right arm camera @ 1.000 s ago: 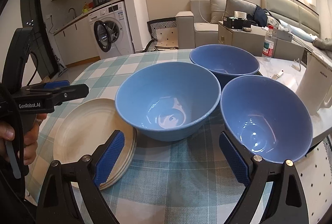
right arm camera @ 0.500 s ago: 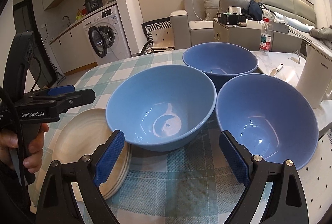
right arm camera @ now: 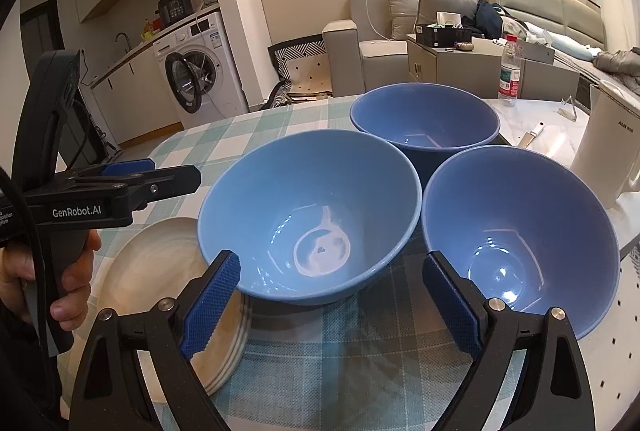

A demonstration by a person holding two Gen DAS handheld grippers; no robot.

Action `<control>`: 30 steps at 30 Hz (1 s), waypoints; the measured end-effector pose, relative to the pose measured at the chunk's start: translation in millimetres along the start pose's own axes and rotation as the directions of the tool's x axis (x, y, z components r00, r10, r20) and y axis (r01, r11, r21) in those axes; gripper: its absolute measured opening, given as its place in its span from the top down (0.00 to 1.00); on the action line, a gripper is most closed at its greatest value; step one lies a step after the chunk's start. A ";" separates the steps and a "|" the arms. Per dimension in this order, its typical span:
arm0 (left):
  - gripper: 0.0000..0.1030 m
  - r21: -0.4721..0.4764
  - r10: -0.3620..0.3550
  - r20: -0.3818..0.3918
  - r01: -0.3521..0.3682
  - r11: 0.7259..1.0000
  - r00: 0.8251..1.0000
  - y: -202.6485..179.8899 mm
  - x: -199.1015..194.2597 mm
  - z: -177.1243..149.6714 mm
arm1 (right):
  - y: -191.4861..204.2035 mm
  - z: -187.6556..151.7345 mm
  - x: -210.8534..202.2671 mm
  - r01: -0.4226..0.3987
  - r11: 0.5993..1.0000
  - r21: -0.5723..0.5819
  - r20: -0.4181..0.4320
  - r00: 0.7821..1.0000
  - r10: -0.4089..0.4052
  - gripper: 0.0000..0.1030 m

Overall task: Organize plates and bowls
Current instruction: 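Move both tools toward the rim of the nearest blue bowl, then close both tools on the blue bowl rim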

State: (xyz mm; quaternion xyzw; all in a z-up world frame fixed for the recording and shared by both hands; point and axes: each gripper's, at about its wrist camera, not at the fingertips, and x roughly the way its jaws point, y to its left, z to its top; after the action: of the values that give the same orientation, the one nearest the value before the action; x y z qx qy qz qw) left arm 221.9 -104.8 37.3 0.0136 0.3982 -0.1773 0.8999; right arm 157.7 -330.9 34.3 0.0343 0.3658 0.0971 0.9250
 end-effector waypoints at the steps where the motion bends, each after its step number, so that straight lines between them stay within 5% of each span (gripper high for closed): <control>1: 0.01 0.001 -0.003 0.000 0.003 1.000 1.000 -0.1 0.7 0.5 | 0.5 0.0 0.3 0.002 1.000 -0.001 0.002 1.000 -0.002 0.09; 8: 0.03 -0.004 -0.026 -0.006 0.026 1.000 1.000 -2.1 8.0 4.9 | 5.3 1.0 0.8 -0.010 1.000 -0.016 0.016 1.000 0.010 0.09; 15: 0.17 0.005 -0.043 -0.039 0.043 0.999 0.998 -9.0 20.0 6.7 | 4.9 2.6 3.7 -0.013 1.000 -0.016 0.017 1.000 0.014 0.13; 30: 0.68 0.034 -0.045 -0.113 0.049 0.998 0.993 -17.9 42.6 2.6 | -4.2 4.0 10.0 0.047 0.999 -0.002 0.010 0.999 -0.047 0.38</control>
State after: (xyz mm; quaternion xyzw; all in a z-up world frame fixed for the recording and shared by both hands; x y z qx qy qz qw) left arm 244.3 -135.1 10.4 0.0306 0.4450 -0.2046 0.8713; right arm 168.2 -333.0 30.0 0.0252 0.3619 0.0752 0.9288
